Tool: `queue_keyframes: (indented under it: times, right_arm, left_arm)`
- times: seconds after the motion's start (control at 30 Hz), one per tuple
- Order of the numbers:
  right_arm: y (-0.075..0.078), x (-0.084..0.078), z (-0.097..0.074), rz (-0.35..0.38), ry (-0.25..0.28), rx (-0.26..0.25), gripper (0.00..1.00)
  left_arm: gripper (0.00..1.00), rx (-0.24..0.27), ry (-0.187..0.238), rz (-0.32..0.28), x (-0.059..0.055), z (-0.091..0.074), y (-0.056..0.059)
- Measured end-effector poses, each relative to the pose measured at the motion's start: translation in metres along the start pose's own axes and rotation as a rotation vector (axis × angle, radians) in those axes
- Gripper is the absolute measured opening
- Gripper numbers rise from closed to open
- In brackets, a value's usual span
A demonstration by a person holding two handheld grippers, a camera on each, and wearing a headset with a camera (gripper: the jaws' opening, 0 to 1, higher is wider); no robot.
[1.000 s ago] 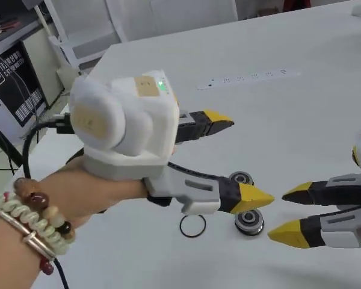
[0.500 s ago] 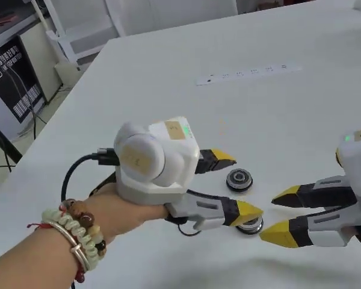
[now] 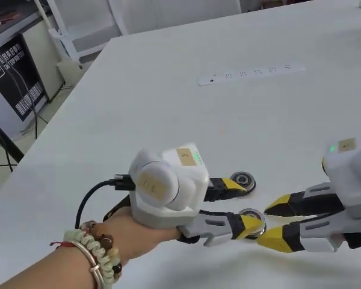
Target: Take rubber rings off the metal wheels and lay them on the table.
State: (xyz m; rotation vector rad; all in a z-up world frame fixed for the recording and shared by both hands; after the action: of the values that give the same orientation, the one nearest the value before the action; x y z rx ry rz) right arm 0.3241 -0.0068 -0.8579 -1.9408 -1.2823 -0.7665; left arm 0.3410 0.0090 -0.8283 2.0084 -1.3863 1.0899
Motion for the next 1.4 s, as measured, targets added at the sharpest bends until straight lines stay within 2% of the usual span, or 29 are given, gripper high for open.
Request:
queue_keyframes:
  times: [0.13, 0.43, 0.6, 0.73, 0.87, 1.03, 1.23, 1.33, 1.4]
  right_arm:
    - [0.001, 0.001, 0.002, -0.02, -0.006, -0.002, 0.28]
    - [0.001, 0.0, 0.003, -0.073, -0.022, 0.0, 0.2]
    - [0.002, -0.002, 0.002, -0.116, -0.031, -0.015, 0.17]
    - [0.002, -0.004, 0.0, -0.112, -0.033, -0.012, 0.13]
    - [0.003, -0.005, -0.001, -0.107, -0.035, -0.013, 0.08]
    - [0.006, -0.004, -0.001, -0.11, -0.03, -0.034, 0.01]
    - [0.007, -0.004, -0.001, -0.072, -0.038, -0.05, 0.0]
    - [0.008, -0.004, -0.001, 0.001, -0.031, -0.055, 0.0]
    - [0.009, -0.005, -0.001, 0.025, -0.027, -0.054, 0.0]
  left_arm:
    - [0.25, -0.004, -0.017, -0.02, -0.006, 0.002, 0.001]
    - [0.18, -0.035, -0.042, 0.012, -0.012, 0.006, 0.011]
    - [0.17, -0.034, -0.038, -0.014, -0.012, 0.006, 0.011]
    - [0.15, -0.022, -0.045, -0.026, -0.014, 0.006, 0.008]
    - [0.15, -0.027, -0.028, -0.046, -0.013, 0.006, 0.008]
    - [0.15, -0.024, -0.028, -0.046, -0.013, 0.006, 0.008]
    - [0.15, -0.022, -0.028, -0.043, -0.013, 0.006, 0.008]
    - [0.15, -0.024, -0.026, -0.048, -0.013, 0.006, 0.008]
    - [0.15, -0.026, -0.022, -0.05, -0.013, 0.005, 0.008]
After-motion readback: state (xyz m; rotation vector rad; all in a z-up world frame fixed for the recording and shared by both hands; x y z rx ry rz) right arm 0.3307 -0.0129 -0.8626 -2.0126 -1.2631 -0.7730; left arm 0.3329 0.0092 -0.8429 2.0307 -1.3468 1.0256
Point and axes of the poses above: the centre of the closed fingertips' face, and the gripper's own axes: z roughly forward along the fingers, y roughly to its right, x roughly out of its top, the point moved 1 cm from there along -z, roughly backward along the fingers, and after that the axes turned 3 degrees about -y, right-handed, at the moved point
